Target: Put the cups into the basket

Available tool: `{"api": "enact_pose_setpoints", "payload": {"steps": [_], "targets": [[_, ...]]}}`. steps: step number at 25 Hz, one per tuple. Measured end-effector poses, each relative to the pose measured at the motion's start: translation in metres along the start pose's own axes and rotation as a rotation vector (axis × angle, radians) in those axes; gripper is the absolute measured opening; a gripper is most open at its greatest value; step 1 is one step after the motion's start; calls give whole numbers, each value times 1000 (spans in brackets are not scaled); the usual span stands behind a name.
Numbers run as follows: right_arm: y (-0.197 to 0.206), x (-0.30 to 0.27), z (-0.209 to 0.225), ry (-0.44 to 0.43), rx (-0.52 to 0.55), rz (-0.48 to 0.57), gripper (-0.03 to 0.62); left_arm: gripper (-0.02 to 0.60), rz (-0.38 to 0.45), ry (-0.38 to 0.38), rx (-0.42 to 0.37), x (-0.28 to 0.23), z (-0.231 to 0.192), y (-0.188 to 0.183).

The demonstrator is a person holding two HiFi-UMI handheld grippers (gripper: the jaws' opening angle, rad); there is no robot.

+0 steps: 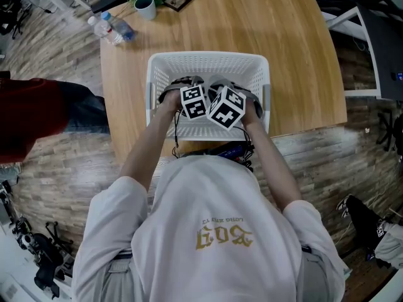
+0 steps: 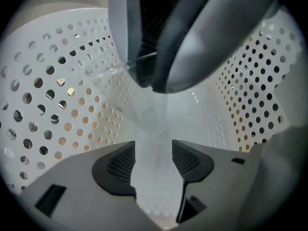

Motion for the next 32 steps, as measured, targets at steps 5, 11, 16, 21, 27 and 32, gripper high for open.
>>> {"api": "enact_pose_setpoints", "payload": {"steps": [5, 11, 16, 21, 27, 32], "targets": [[2, 1, 3, -14, -46, 27, 31, 216, -18, 0, -11, -2, 1, 0], [1, 0, 3, -18, -65, 35, 31, 138, -41, -10, -6, -1, 0, 1], [-1, 2, 4, -1, -93, 47, 31, 59, -42, -25, -3, 2, -2, 1], [0, 3, 5, -6, -128, 64, 32, 8, -46, -43, 9, 4, -5, 0], [1, 5, 7, 3, -153, 73, 31, 8, -5, -41, 47, 15, -5, -5], [2, 6, 6, 9, -161, 76, 31, 8, 21, -62, 58, 27, -6, -8]]}}
Point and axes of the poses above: the fingertips, and each gripper's own axes: x backward along the fingers, z to its right, y out of its underside, the point moved 10 cm from there along x, backward along the fingers, and after that the axes turned 4 degrees about z, right-handed, at the moved point
